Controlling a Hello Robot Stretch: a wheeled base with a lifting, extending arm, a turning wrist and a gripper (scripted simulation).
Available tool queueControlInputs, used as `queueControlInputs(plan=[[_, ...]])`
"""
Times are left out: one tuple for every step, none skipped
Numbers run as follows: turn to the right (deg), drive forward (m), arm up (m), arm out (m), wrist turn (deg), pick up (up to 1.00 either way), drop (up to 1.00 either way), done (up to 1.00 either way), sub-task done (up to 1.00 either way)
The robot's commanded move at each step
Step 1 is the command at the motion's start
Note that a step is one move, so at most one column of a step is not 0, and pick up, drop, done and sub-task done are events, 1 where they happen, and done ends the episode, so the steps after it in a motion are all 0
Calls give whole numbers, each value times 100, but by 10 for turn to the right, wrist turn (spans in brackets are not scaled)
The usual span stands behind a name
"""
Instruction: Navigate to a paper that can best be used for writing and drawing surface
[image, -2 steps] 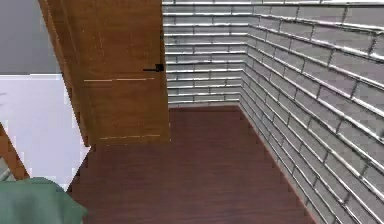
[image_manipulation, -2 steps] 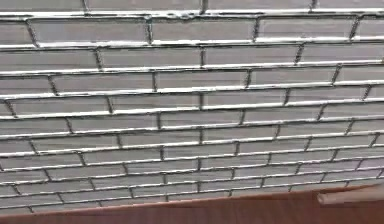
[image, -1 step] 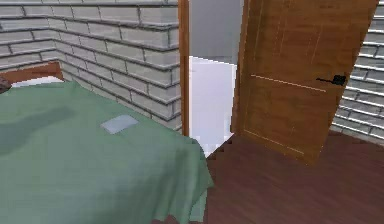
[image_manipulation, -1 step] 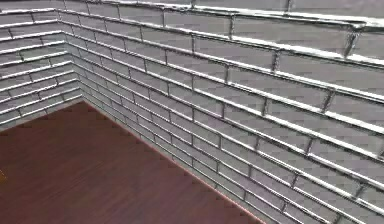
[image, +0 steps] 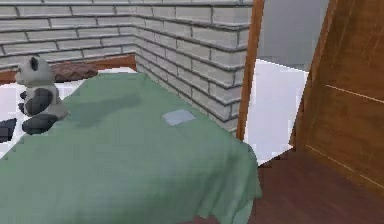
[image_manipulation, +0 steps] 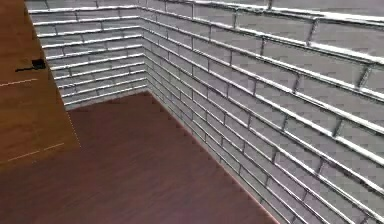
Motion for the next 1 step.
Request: queueControlInputs(plan=[[0,0,0,0,0,0,0,100,0]])
